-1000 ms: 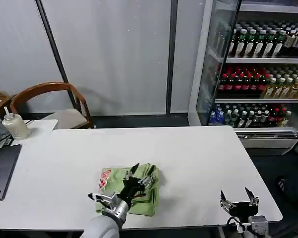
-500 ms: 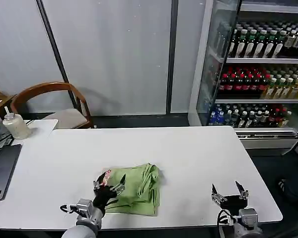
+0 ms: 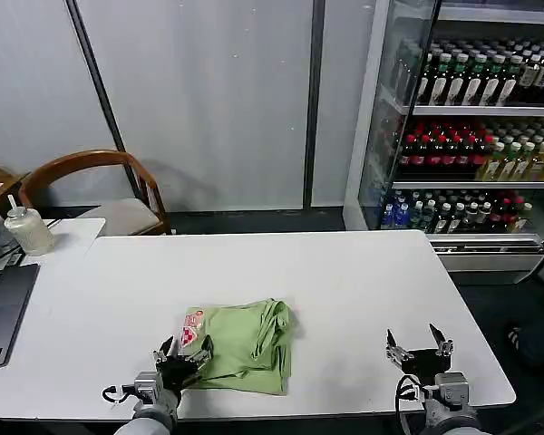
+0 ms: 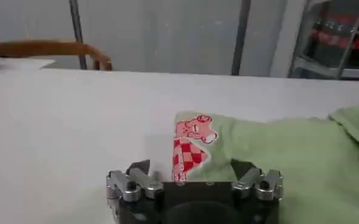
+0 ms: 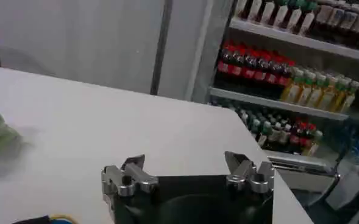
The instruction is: Fold and organize the clothes.
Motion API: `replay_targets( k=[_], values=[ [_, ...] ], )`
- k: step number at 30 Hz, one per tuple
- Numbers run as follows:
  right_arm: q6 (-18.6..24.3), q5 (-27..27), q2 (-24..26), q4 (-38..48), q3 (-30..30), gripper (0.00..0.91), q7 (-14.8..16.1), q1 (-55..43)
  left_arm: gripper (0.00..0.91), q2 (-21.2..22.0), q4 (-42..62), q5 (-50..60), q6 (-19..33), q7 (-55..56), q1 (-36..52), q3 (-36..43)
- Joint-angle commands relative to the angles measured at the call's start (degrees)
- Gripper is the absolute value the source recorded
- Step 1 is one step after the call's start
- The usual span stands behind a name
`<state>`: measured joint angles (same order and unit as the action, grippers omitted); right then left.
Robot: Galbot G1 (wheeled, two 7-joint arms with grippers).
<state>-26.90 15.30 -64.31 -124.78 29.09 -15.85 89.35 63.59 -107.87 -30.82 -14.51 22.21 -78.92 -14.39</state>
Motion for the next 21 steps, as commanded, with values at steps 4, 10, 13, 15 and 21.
replay_targets(
  k=[4, 10, 13, 15, 21],
  values=[
    [-0.4, 0.1, 0.9, 0.9, -1.0, 0.907, 0.1, -2.5, 0.02, 0.5, 1.7, -2.4, 0.4, 1.3, -0.1, 0.4],
    [-0.9, 1.1, 0.9, 1.3, -1.1, 0.907, 0.2, -3.9, 0.02, 0.5, 1.6, -2.2, 1.7, -0.3, -1.1, 0.0],
    [-1.0, 1.1, 0.9, 1.6, -0.9, 0.907, 0.2, -4.2, 0.02, 0.9, 1.6, -2.2, 2.7, -1.6, -1.1, 0.5],
    [-1.0, 1.2, 0.7, 1.5, -0.8, 0.907, 0.2, -4.0, 0.02, 1.3, 1.9, -2.2, 3.3, -2.0, -0.9, 0.8],
    [-1.0, 1.8, 0.7, 1.8, -0.6, 0.907, 0.0, -4.1, 0.02, 0.4, -0.2, 2.6, 6.3, -4.0, -2.4, -1.1]
  ],
)
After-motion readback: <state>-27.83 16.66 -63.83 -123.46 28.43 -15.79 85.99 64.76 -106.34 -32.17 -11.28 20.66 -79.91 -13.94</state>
